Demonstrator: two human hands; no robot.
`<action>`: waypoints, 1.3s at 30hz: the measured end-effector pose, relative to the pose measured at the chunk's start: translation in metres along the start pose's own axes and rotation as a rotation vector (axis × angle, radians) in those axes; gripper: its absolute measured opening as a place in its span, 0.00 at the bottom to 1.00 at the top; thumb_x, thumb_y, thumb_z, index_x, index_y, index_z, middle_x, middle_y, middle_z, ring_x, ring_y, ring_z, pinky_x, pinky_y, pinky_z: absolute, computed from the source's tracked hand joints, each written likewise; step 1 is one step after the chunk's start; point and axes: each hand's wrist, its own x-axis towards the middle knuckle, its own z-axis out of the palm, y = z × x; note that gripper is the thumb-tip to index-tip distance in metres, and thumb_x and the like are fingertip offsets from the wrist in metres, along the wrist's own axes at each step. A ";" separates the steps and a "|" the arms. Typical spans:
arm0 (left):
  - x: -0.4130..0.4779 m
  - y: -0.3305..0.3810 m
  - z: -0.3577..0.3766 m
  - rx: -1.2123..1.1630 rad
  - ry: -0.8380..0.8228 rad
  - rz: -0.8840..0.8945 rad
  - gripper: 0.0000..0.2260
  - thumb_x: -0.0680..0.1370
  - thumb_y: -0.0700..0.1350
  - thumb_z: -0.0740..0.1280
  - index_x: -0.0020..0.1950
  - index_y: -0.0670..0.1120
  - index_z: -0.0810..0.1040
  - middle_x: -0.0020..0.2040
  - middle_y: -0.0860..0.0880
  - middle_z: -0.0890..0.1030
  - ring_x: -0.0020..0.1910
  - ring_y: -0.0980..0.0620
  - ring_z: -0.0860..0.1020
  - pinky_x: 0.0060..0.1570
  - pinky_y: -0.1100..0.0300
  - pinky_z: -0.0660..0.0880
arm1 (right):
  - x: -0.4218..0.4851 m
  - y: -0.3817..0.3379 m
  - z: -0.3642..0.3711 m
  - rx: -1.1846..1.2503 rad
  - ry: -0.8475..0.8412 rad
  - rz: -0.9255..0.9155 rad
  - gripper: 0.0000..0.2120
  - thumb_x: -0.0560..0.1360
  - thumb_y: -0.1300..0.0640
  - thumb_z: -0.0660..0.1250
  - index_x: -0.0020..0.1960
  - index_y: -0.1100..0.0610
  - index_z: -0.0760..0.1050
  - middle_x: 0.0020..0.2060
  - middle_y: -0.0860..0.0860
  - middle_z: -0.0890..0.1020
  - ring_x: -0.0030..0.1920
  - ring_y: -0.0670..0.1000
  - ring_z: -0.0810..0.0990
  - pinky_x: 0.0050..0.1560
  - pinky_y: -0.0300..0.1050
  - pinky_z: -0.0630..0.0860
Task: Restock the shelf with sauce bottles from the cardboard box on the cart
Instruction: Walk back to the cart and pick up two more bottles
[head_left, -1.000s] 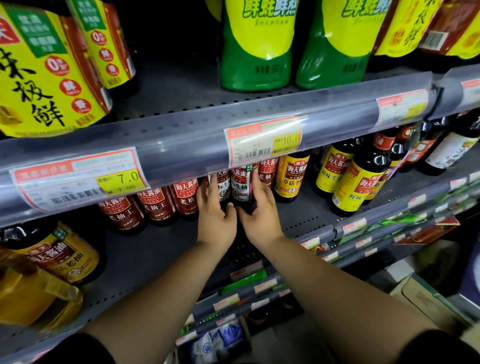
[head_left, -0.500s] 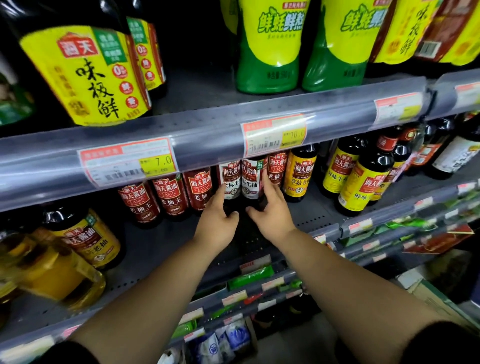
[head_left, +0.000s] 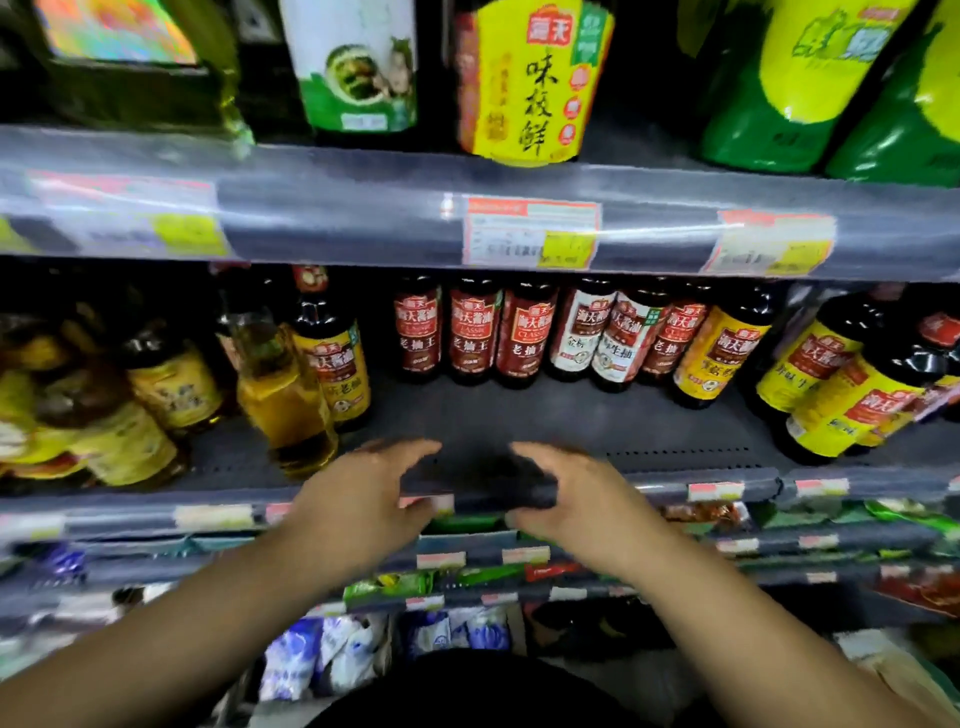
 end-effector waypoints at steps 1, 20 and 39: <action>-0.014 -0.010 -0.007 -0.008 -0.006 -0.029 0.25 0.75 0.56 0.67 0.72 0.60 0.67 0.63 0.55 0.78 0.58 0.53 0.78 0.50 0.61 0.72 | -0.005 -0.013 0.002 -0.011 -0.009 -0.005 0.35 0.70 0.43 0.73 0.74 0.40 0.63 0.71 0.41 0.71 0.69 0.45 0.71 0.67 0.44 0.70; -0.262 -0.330 -0.082 -0.165 0.173 -0.718 0.22 0.70 0.56 0.68 0.65 0.57 0.75 0.58 0.51 0.81 0.54 0.49 0.81 0.52 0.55 0.77 | 0.077 -0.392 0.249 -0.405 -0.565 -0.553 0.33 0.72 0.44 0.72 0.74 0.45 0.65 0.69 0.53 0.75 0.61 0.54 0.78 0.56 0.46 0.76; -0.430 -0.497 -0.076 -0.542 0.497 -1.493 0.22 0.71 0.49 0.74 0.65 0.49 0.76 0.59 0.47 0.80 0.53 0.48 0.79 0.51 0.59 0.74 | 0.109 -0.641 0.488 -0.603 -0.913 -1.082 0.33 0.67 0.50 0.77 0.69 0.56 0.71 0.60 0.55 0.79 0.42 0.54 0.83 0.40 0.43 0.79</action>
